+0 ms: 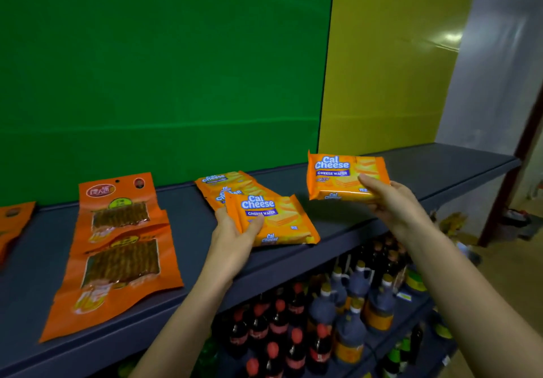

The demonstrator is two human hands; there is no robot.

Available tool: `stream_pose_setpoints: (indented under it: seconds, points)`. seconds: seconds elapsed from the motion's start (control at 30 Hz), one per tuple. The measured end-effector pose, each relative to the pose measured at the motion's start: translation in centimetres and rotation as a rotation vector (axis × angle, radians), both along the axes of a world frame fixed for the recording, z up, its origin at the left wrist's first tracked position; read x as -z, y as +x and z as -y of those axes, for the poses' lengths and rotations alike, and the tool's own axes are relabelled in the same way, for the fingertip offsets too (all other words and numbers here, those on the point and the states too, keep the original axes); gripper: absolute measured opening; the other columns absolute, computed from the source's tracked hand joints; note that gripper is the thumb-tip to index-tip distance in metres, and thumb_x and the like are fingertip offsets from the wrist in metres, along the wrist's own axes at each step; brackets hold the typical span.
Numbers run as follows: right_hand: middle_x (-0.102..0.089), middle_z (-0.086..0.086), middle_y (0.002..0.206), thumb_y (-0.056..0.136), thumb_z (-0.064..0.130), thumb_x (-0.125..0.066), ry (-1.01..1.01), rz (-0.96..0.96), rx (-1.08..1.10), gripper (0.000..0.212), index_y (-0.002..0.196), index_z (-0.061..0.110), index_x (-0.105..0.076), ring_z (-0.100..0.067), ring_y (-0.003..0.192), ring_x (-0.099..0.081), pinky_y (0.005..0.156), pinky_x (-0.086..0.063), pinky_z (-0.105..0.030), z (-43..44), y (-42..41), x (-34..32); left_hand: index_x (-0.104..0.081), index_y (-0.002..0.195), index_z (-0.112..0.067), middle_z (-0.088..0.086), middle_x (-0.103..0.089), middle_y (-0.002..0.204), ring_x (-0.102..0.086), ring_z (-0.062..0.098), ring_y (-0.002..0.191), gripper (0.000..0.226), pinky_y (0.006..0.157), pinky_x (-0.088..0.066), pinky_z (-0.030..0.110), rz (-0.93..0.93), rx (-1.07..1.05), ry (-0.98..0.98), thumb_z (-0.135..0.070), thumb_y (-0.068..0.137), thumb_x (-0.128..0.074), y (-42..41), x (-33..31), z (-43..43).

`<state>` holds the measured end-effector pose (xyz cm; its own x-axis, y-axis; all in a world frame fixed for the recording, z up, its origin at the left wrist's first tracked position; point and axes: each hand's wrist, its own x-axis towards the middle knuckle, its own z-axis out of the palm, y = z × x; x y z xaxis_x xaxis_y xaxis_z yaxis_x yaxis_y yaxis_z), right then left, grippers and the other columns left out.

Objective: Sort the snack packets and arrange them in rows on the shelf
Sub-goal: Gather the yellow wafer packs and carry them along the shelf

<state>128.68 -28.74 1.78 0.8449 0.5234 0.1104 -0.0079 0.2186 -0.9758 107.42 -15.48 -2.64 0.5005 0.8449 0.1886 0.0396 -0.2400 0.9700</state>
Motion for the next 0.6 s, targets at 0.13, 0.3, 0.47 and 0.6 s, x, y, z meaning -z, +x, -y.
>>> stream_pose_setpoints:
  seconds: [0.13,0.3,0.47,0.6]
  points:
    - [-0.064,-0.002,0.086,0.084,0.023,-0.067,-0.02,0.004,-0.105,0.025,0.104,0.012,-0.057,-0.012,0.072,-0.058,0.047,-0.043,-0.013,-3.8,3.2,0.2,-0.035,0.126,-0.014,-0.001,-0.059,0.11,-0.058,0.026,0.11,0.056,0.097,-0.044,0.039,-0.175,-0.154,0.122,-0.037,0.083,-0.064,0.1,-0.1,0.5]
    - [-0.062,-0.001,0.087,0.084,0.024,-0.066,-0.081,0.016,-0.212,0.029,0.107,0.013,-0.051,-0.01,0.073,-0.056,0.058,-0.041,-0.019,-7.7,6.7,0.5,-0.037,0.124,-0.019,0.001,-0.063,0.112,-0.057,0.028,0.111,0.057,0.098,-0.043,0.042,-0.333,-0.255,0.109,-0.048,0.081,-0.062,0.4,-0.2,1.1]
    - [-0.058,-0.001,0.08,0.085,0.019,-0.064,-0.145,0.015,-0.312,0.021,0.101,0.012,-0.053,-0.008,0.065,-0.051,0.035,-0.038,-0.009,-11.0,10.4,0.7,-0.036,0.128,-0.019,-0.007,-0.056,0.094,-0.056,0.026,0.111,0.068,0.105,-0.035,0.041,-0.485,-0.383,0.138,-0.058,0.077,-0.054,1.7,-0.9,2.2]
    - [-0.055,-0.002,0.074,0.088,0.015,-0.058,-0.212,0.005,-0.361,0.005,0.084,0.012,-0.055,-0.009,0.063,-0.05,0.035,-0.04,-0.011,-13.8,12.8,1.4,-0.042,0.123,-0.02,-0.005,-0.053,0.095,-0.056,0.026,0.106,0.069,0.091,-0.041,0.036,-0.616,-0.505,0.168,-0.065,0.071,-0.05,2.4,-0.9,2.4]
